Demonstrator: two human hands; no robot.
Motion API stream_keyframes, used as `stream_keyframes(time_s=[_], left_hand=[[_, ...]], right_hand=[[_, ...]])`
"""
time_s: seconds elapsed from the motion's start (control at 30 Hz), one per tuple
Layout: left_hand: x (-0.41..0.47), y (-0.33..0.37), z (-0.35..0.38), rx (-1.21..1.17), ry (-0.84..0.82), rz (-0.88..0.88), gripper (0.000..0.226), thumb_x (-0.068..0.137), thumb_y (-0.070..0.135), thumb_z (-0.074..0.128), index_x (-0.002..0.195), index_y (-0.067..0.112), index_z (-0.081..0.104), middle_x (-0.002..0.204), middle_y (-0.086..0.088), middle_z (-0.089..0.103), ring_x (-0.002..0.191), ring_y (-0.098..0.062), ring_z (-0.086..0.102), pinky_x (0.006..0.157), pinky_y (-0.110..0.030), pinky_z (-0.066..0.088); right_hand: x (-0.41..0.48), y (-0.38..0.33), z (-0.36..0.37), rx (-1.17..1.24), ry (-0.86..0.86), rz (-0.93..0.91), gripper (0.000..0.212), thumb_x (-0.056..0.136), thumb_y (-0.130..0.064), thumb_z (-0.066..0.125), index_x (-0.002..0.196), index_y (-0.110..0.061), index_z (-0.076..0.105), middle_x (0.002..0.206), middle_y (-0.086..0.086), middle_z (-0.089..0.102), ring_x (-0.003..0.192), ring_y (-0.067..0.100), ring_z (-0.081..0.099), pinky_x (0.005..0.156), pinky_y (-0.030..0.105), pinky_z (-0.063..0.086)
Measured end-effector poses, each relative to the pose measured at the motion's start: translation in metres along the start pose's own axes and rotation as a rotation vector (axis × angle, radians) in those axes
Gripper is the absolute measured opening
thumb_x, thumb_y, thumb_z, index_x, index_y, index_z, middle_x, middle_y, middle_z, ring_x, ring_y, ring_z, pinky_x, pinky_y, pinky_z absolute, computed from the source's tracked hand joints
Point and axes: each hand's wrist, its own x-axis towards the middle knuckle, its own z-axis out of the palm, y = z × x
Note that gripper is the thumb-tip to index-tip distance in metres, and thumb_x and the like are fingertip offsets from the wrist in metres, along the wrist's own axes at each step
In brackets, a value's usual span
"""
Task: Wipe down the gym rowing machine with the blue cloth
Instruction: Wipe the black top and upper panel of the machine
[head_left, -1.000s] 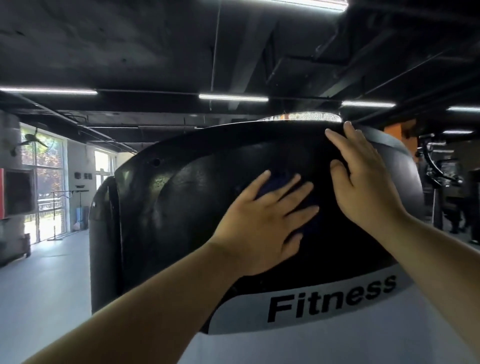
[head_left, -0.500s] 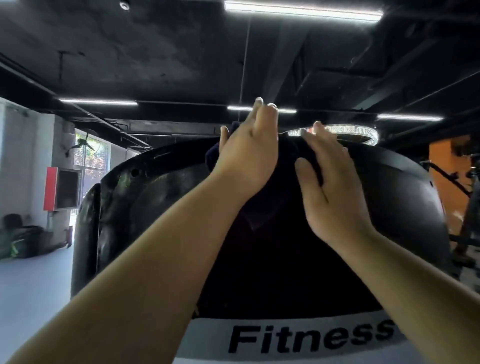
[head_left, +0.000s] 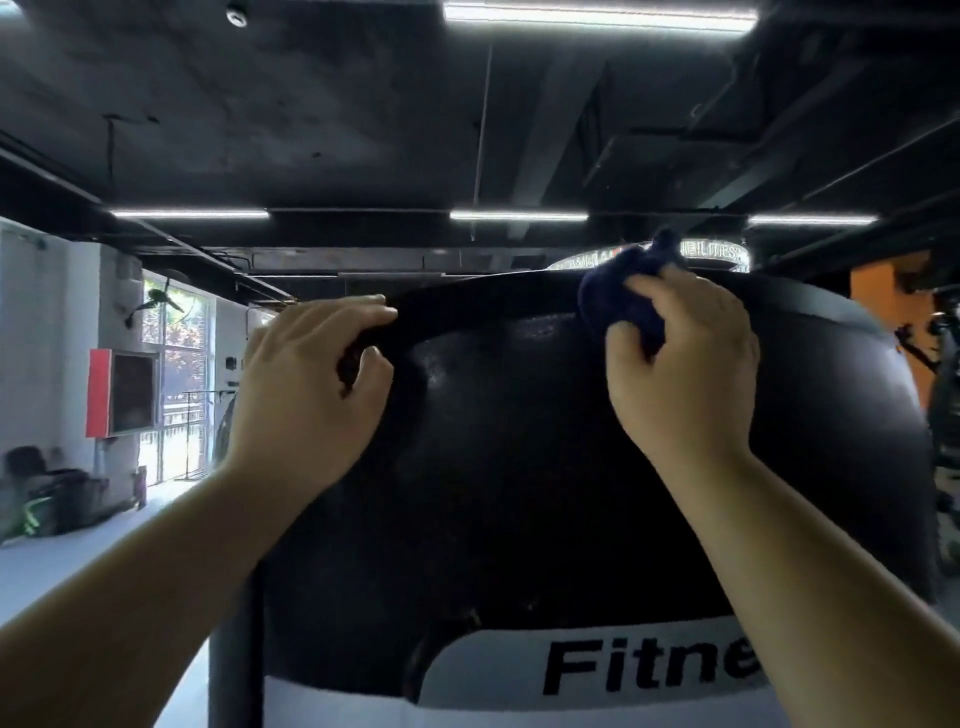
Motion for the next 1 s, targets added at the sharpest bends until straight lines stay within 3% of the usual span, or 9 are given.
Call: stream_keyframes(time_s=[0.13,0.23,0.3,0.37,0.43,0.57,0.67,0.87,1.0], left_hand=[[-0.03,-0.026,-0.004,0.13,-0.039,0.15,0.041,0.082,0.028,0.047,0.114,0.015,0.07,0.126,0.001,0.065,0.116,-0.025,0.058,0.102,-0.049,0.04],[-0.045,-0.047,-0.004,0.156,-0.068,0.136,0.043,0.083,0.029,0.047,0.117,0.013,0.069,0.132,-0.002,0.061,0.117,-0.028,0.055,0.102,-0.046,0.04],[-0.048,-0.056,-0.005,0.132,-0.074,0.106,0.046,0.083,0.03,0.046,0.12,0.013,0.067,0.136,-0.003,0.058,0.119,-0.028,0.053,0.101,-0.046,0.04],[-0.049,-0.06,-0.006,0.097,-0.073,0.076,0.048,0.082,0.031,0.045,0.123,0.014,0.064,0.138,-0.002,0.056,0.122,-0.027,0.051,0.102,-0.046,0.039],[-0.05,-0.064,-0.008,0.08,-0.056,0.063,0.05,0.081,0.032,0.044,0.124,0.015,0.063,0.139,-0.001,0.055,0.123,-0.026,0.05,0.102,-0.043,0.036],[-0.051,-0.079,-0.01,0.043,-0.016,-0.035,0.053,0.079,0.033,0.044,0.125,0.014,0.061,0.138,-0.002,0.055,0.124,-0.027,0.048,0.104,-0.04,0.033],[-0.054,-0.088,-0.009,0.021,-0.01,-0.102,0.055,0.078,0.034,0.042,0.127,0.014,0.06,0.137,-0.002,0.055,0.125,-0.026,0.046,0.104,-0.041,0.033],[-0.059,-0.102,-0.007,-0.075,0.016,-0.137,0.055,0.079,0.032,0.041,0.127,0.013,0.059,0.137,0.0,0.054,0.126,-0.021,0.042,0.102,-0.035,0.035],[-0.066,-0.121,-0.009,-0.093,0.02,-0.1,0.053,0.081,0.008,0.043,0.132,0.007,0.058,0.14,-0.006,0.052,0.126,-0.026,0.045,0.106,-0.018,0.026]], right_hand=[[-0.02,-0.058,0.029,-0.064,-0.127,-0.318,0.062,0.085,-0.048,0.066,0.142,-0.028,0.049,0.124,-0.011,0.064,0.119,0.019,0.052,0.098,0.041,0.038],[-0.023,-0.056,0.034,-0.147,-0.125,-0.523,0.045,0.087,-0.036,0.066,0.132,-0.029,0.061,0.118,-0.007,0.064,0.106,0.024,0.055,0.088,0.043,0.042],[-0.017,-0.043,0.028,-0.168,-0.015,-0.389,0.032,0.088,-0.029,0.061,0.119,-0.022,0.069,0.121,0.0,0.063,0.11,0.03,0.056,0.091,0.046,0.043],[-0.012,-0.037,0.023,-0.167,0.014,-0.057,0.032,0.092,-0.027,0.054,0.12,-0.015,0.065,0.138,0.006,0.054,0.129,0.031,0.045,0.105,0.049,0.036],[-0.01,-0.055,0.031,-0.17,-0.022,0.077,0.036,0.093,-0.029,0.048,0.124,-0.015,0.061,0.147,0.008,0.047,0.138,0.029,0.038,0.114,0.046,0.028],[-0.021,-0.116,0.068,-0.151,-0.281,-0.391,0.045,0.088,-0.031,0.05,0.132,-0.025,0.061,0.141,0.008,0.055,0.133,0.031,0.048,0.113,0.05,0.033],[-0.027,-0.122,0.072,-0.161,-0.43,-0.616,0.04,0.087,-0.031,0.049,0.122,-0.028,0.068,0.139,0.003,0.058,0.132,0.027,0.05,0.113,0.047,0.032],[-0.003,-0.117,0.066,-0.184,-0.212,-0.174,0.047,0.085,-0.033,0.043,0.122,-0.021,0.068,0.14,0.007,0.058,0.128,0.029,0.052,0.108,0.044,0.04],[-0.048,-0.15,0.099,-0.193,-0.339,-0.513,0.042,0.084,-0.031,0.054,0.122,-0.024,0.07,0.139,0.006,0.058,0.131,0.032,0.05,0.113,0.048,0.032]])
